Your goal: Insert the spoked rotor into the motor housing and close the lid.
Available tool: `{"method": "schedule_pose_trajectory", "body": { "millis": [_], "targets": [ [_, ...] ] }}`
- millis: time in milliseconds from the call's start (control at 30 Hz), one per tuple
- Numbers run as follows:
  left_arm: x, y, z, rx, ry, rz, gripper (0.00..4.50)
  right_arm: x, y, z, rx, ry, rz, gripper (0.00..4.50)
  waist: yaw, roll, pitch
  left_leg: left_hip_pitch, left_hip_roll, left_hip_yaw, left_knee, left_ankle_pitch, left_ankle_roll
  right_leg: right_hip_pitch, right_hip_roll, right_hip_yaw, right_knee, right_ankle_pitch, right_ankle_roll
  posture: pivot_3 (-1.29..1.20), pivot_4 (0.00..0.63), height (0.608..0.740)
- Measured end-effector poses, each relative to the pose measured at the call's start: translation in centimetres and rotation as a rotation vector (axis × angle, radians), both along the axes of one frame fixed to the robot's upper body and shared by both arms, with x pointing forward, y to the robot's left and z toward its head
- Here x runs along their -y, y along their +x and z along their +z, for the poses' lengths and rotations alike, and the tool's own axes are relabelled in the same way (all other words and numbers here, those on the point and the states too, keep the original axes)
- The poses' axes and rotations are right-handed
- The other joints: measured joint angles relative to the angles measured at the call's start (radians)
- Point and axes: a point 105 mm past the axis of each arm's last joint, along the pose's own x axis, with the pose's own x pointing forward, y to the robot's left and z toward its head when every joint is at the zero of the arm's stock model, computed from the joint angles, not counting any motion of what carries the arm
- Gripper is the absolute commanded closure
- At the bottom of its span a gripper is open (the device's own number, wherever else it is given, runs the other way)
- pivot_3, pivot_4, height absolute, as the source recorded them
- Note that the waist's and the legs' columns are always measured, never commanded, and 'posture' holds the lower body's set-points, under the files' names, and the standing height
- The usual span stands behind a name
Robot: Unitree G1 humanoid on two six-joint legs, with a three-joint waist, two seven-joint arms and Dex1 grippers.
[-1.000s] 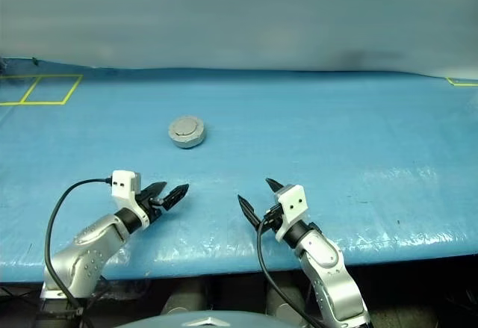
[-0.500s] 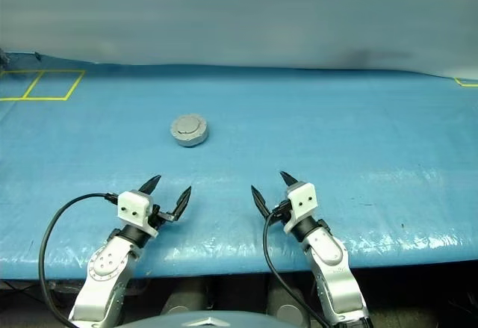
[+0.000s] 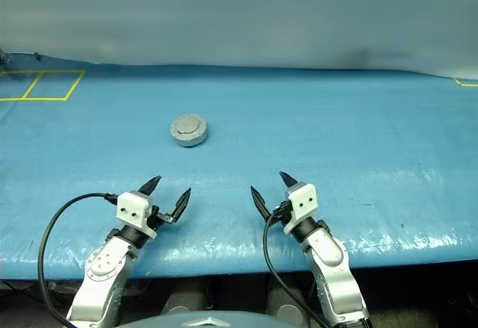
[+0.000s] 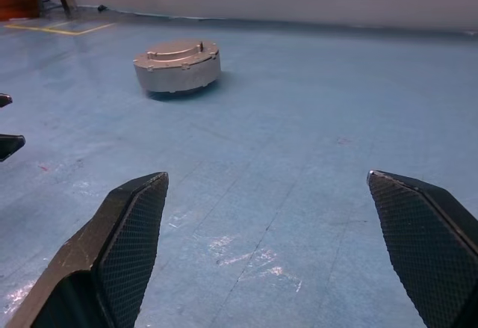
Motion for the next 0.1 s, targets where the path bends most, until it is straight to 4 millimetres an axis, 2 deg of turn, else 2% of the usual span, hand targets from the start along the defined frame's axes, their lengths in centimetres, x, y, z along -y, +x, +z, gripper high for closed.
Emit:
{"method": "schedule_pose_trajectory", "body": {
  "millis": [100],
  "targets": [
    [-0.23,0.02,-0.18,-0.006,-0.007,0.012,0.04,-0.06,-0.01,-0.07,-0.002,0.002,0.004,0.00,0.000,0.000,0.000,0.000,0.000,0.000,0.000,0.000,0.000,0.000,0.000,0.000,0.000,0.000,0.000,0.00,0.150,0.740]
  ]
}}
